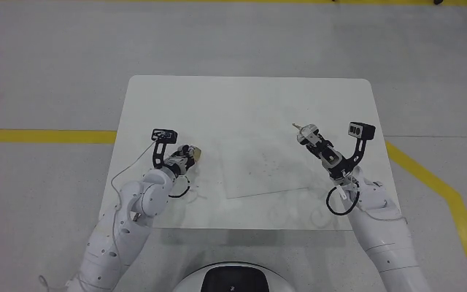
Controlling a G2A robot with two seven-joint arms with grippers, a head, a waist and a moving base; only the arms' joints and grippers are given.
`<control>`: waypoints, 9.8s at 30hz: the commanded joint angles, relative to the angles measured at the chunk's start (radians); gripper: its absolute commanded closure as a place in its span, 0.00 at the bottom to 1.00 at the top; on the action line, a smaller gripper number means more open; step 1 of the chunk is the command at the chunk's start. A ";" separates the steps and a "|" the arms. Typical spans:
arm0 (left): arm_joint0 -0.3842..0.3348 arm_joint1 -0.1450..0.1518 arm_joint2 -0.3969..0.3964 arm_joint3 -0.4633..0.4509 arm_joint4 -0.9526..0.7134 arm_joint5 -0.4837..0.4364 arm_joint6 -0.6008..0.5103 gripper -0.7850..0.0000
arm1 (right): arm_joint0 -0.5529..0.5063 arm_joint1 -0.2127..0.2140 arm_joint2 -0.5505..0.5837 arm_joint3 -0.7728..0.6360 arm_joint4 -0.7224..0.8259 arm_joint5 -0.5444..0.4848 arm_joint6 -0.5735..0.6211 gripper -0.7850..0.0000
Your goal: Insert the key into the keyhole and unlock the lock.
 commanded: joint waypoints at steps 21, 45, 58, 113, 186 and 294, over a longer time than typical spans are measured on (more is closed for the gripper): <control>0.021 -0.063 -0.050 0.054 -1.118 -0.415 0.249 1.00 | 0.000 0.000 0.000 0.000 0.000 0.000 0.000 1.00; -0.094 -0.100 0.098 0.139 -1.407 -0.304 0.079 1.00 | -0.004 -0.005 -0.005 -0.001 -0.018 0.050 -0.057 1.00; -0.141 -0.111 0.190 0.137 -1.237 -0.336 0.022 1.00 | 0.135 -0.055 -0.165 0.096 -0.083 0.220 -0.196 1.00; -0.273 -0.197 0.216 0.431 -1.888 -0.275 -0.182 1.00 | -0.150 -0.037 0.119 -0.331 -0.578 0.197 -0.400 1.00; -0.713 -0.387 0.361 1.043 -1.782 -0.784 -0.522 1.00 | -0.396 -0.091 0.033 -0.702 -0.838 0.713 -0.664 1.00; -0.664 -0.437 0.179 1.076 -1.757 -0.322 -0.518 1.00 | -0.346 -0.176 -0.058 -0.673 -0.829 0.906 -0.525 1.00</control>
